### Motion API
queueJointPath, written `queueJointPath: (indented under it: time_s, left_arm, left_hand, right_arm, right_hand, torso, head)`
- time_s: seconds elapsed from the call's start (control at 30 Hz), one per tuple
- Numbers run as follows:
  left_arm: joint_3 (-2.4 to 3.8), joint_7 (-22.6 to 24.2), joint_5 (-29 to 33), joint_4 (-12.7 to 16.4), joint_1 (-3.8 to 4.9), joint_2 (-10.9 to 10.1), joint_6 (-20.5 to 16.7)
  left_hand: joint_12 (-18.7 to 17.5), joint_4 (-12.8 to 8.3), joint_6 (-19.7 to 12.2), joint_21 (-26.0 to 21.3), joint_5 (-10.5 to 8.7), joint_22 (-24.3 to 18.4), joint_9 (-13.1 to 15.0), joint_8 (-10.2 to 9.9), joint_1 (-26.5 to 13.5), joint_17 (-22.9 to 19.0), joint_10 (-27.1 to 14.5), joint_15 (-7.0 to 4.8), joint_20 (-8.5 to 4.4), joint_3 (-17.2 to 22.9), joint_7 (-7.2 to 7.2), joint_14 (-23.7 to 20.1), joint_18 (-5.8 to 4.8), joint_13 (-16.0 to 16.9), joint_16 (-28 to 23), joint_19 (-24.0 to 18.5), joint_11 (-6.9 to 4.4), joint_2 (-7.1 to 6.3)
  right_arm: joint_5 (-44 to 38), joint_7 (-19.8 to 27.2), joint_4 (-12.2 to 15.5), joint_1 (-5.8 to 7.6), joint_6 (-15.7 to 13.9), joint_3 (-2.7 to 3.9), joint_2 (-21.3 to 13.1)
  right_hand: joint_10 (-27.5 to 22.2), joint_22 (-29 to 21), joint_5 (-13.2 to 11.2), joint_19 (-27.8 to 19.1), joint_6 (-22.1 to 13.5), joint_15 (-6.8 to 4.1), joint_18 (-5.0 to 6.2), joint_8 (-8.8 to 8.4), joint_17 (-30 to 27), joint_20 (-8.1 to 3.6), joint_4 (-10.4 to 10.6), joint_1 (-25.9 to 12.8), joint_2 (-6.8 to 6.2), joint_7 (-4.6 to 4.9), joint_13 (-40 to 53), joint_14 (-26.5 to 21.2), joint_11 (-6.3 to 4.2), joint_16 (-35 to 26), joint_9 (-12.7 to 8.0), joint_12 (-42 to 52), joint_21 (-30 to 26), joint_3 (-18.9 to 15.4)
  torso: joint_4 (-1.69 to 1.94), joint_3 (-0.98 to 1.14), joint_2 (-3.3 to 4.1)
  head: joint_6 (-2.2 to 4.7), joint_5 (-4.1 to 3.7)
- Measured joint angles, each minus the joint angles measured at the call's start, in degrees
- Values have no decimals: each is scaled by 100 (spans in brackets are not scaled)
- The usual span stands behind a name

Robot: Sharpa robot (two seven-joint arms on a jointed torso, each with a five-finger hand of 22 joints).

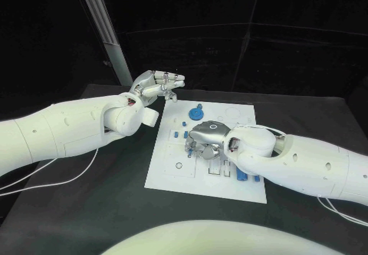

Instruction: Assemble the parts on the task board

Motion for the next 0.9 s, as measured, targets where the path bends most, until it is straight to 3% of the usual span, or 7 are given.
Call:
queueJointPath:
  time_s: [0.9]
  left_arm:
    - [0, -13, 0, -8, 0, -8, 1]
  left_hand:
    - [0, 0, 0, 0, 0, 1, 0, 0, 0, 0, 0, 0, 0, 0, 0, 0, 0, 0, 0, 0, 0, 0]
  right_arm:
    - [-106, 6, -6, -16, 84, 4, 58]
  right_hand:
    - [0, 2, 0, 0, -4, 0, 0, -21, -6, 0, 0, 0, 0, -4, 0, 0, 0, 0, -2, 0, 0, -1]
  torso:
    - [-3, -1, -1]
  head:
    - [-54, 20]
